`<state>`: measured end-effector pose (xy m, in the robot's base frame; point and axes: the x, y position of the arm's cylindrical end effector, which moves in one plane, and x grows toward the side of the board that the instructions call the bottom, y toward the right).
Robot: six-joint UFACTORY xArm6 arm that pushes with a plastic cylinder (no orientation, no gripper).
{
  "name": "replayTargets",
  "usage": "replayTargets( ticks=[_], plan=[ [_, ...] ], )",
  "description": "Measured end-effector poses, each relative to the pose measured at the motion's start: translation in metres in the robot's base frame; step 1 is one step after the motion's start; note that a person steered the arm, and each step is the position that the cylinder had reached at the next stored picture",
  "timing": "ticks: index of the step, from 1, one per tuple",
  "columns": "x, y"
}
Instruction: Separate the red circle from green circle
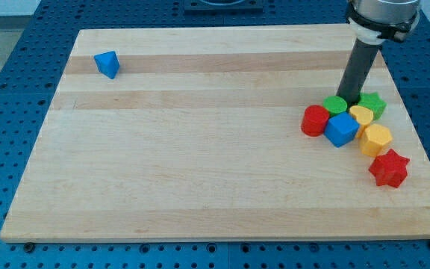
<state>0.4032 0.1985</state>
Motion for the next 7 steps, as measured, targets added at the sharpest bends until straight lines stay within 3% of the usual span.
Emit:
replayTargets(
  ticks=[2,7],
  plan=[
    [0.028,-0.014],
    [0.012,-0.098]
  ],
)
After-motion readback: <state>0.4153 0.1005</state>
